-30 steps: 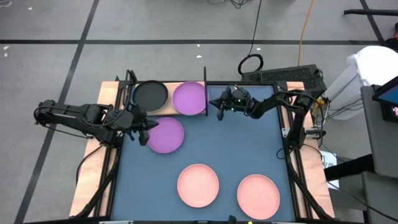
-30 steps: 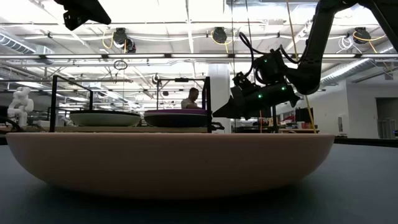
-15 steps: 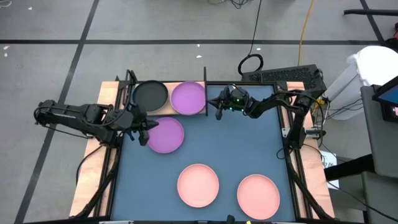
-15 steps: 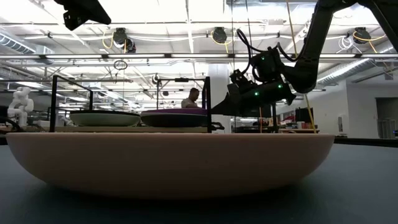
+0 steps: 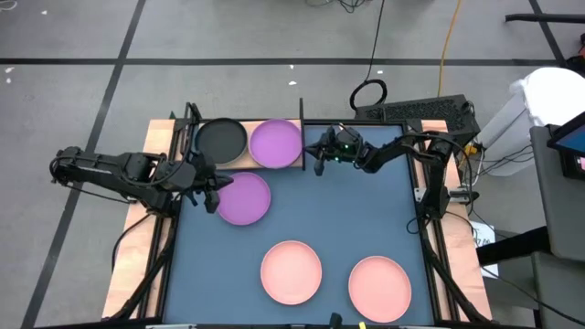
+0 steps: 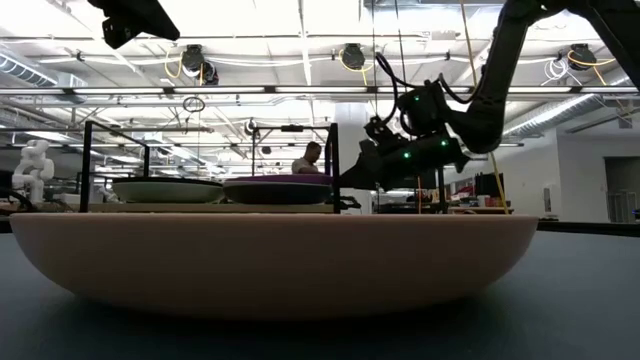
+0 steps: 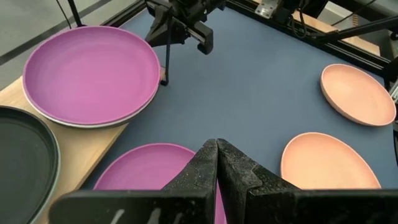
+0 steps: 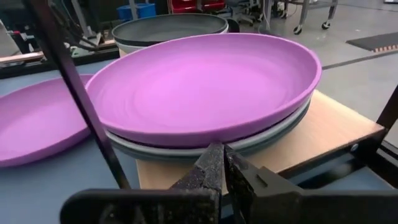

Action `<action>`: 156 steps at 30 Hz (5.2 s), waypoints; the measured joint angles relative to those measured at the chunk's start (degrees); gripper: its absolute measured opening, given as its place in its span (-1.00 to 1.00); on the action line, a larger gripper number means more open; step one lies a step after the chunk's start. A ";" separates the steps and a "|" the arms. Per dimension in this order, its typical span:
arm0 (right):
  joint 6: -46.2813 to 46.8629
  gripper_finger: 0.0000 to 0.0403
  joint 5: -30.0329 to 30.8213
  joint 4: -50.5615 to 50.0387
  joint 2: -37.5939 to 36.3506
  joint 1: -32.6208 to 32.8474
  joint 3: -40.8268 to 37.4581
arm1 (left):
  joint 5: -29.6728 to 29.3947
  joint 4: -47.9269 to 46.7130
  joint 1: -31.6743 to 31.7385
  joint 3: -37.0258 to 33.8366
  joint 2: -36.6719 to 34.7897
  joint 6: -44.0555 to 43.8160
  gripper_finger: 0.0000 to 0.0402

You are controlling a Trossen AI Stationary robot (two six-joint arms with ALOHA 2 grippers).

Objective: Place and stack plates onto a shelf
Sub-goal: Stack the right violet plate on top of the light blue plate on the shelf, then stack the violet plate on top of the black plate on the shelf

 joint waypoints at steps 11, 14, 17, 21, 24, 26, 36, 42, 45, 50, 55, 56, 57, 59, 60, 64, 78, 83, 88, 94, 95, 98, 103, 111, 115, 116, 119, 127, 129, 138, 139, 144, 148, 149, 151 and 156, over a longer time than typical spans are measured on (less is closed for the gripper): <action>-0.60 -1.00 0.01 -2.44 0.04 -1.03 1.63 | 0.00 0.01 0.00 0.00 0.01 -0.10 -0.94; 0.17 -1.00 0.00 -3.84 -1.42 -1.21 1.58 | 0.00 0.00 0.00 0.00 0.00 -0.13 -0.94; 0.83 -1.00 0.00 -7.68 -5.10 -1.21 1.58 | 0.02 -0.01 -0.02 0.00 0.00 -1.69 -0.94; 0.88 -1.00 0.02 -19.18 -13.26 -1.09 1.58 | 0.19 -0.19 -0.52 0.00 0.00 -4.69 -0.94; 1.35 -1.00 0.94 -30.39 -20.54 -0.71 1.61 | 0.48 -0.21 -1.08 0.00 0.00 -6.20 -0.94; 3.26 -1.00 3.70 -38.20 -25.56 -0.09 1.61 | 0.48 -0.21 -1.47 0.00 0.00 -6.35 -0.94; 8.41 -1.00 16.60 -49.86 -37.70 11.35 1.58 | 0.59 -0.21 -3.92 0.00 0.01 -6.22 -0.94; 8.43 -1.00 23.07 -43.55 -31.81 19.23 1.56 | 0.64 -0.50 -4.17 0.00 0.02 -4.19 -0.94; 8.40 -1.00 23.96 -38.27 -27.94 21.75 1.56 | 0.66 -0.81 -4.17 0.01 0.02 -4.28 -0.94; 8.42 -1.00 24.08 -26.83 -20.35 24.03 1.56 | 0.66 -0.91 -4.88 0.00 0.02 -5.73 -0.94; 8.43 -1.00 25.63 -17.60 -12.74 24.37 1.56 | 0.68 -1.87 -5.38 0.00 0.02 -6.60 -0.94; 8.43 -1.00 25.62 -15.83 -11.44 24.25 1.56 | 0.68 -2.02 -5.38 0.00 0.02 -6.70 -0.94; 8.47 -1.00 25.60 -13.94 -10.04 24.10 1.65 | 0.68 -2.13 -5.38 0.00 0.02 -6.90 -0.94; 8.65 -1.00 25.49 -12.20 -7.18 23.98 3.11 | 0.67 -2.15 -5.38 0.00 0.02 -7.09 -0.94; 8.50 -1.00 25.46 -12.11 -5.71 23.94 4.48 | 0.67 -2.19 -5.38 0.01 0.02 -7.11 -0.94; 4.42 -1.00 25.37 -12.87 0.27 23.92 11.90 | 0.66 -2.20 -5.38 0.00 0.02 -7.18 -0.94; 0.74 -1.00 34.21 -22.27 4.50 24.53 19.77 | 0.66 -2.22 -5.38 0.00 0.02 -7.88 -0.94; 0.48 -1.00 38.60 -24.29 4.50 24.32 19.73 | 0.66 -2.22 -5.38 0.00 0.02 -7.86 -0.94; 0.63 -1.00 42.09 -25.00 4.50 24.18 19.73 | 0.64 -2.31 -5.38 0.00 0.02 -7.49 -0.94; 0.57 -1.00 42.00 -25.20 4.50 24.14 19.73 | 0.25 -3.84 -5.35 0.00 2.00 -4.07 -0.94; 0.52 -1.00 42.02 -25.20 4.50 24.26 19.73 | 0.20 -3.80 -5.35 0.00 2.55 -3.43 -0.94; 0.63 -1.00 41.90 -25.74 4.05 25.13 19.70 | 0.13 -3.70 -5.31 0.00 4.40 -2.56 -0.94; 0.90 -1.00 41.79 -27.85 -0.40 26.81 19.62 | -1.80 -3.66 -5.20 0.00 7.46 -6.14 -0.94; 2.86 -1.00 41.49 -38.82 -11.58 29.42 19.64 | -13.17 -3.36 1.04 0.00 15.47 -10.52 -0.94; 3.10 -1.00 41.66 -48.96 -19.09 30.33 19.64 | -13.51 -3.25 4.37 0.00 20.55 -13.75 -0.94; 3.06 -1.00 41.66 -51.26 -21.06 30.41 19.64 | -13.50 -3.12 4.90 0.00 21.74 -15.34 -0.94; 3.16 -1.00 41.64 -56.87 -26.18 30.48 19.35 | -13.50 -1.01 5.94 -0.02 24.46 -19.33 -0.94; 11.53 -1.00 41.72 -58.72 -38.87 30.41 10.04 | -13.25 -0.18 11.36 -0.02 30.45 -32.90 -0.94; 14.65 -1.00 41.72 -58.66 -41.49 30.41 7.30 | -13.11 -0.25 12.73 -0.02 31.83 -34.79 -0.94; 19.43 -1.00 41.55 -58.82 -47.52 30.41 2.35 | -12.94 1.38 16.48 -0.02 36.09 -39.89 -0.94; 19.45 -1.00 41.54 -58.59 -47.56 30.41 2.35 | -12.87 1.27 16.75 -0.02 36.28 -40.10 -0.94; 19.34 -1.00 41.33 -58.59 -47.50 30.41 2.35 | -15.15 1.70 17.72 -0.02 36.17 -40.42 -0.94; 19.37 -1.00 40.18 -58.60 -47.52 30.41 2.35 | -15.35 1.76 18.59 -0.02 36.17 -39.80 -0.94; 19.37 -1.00 40.09 -58.60 -47.52 30.41 2.35 | -15.39 1.85 18.64 -0.02 36.17 -39.42 -0.94; 19.35 -1.00 40.09 -58.58 -47.52 30.41 2.35 | -15.37 2.51 18.73 -0.02 36.47 -39.37 -0.94; 18.95 -1.00 40.06 -58.58 -47.52 30.41 2.35 | -14.95 4.44 18.64 0.03 38.12 -39.37 -0.94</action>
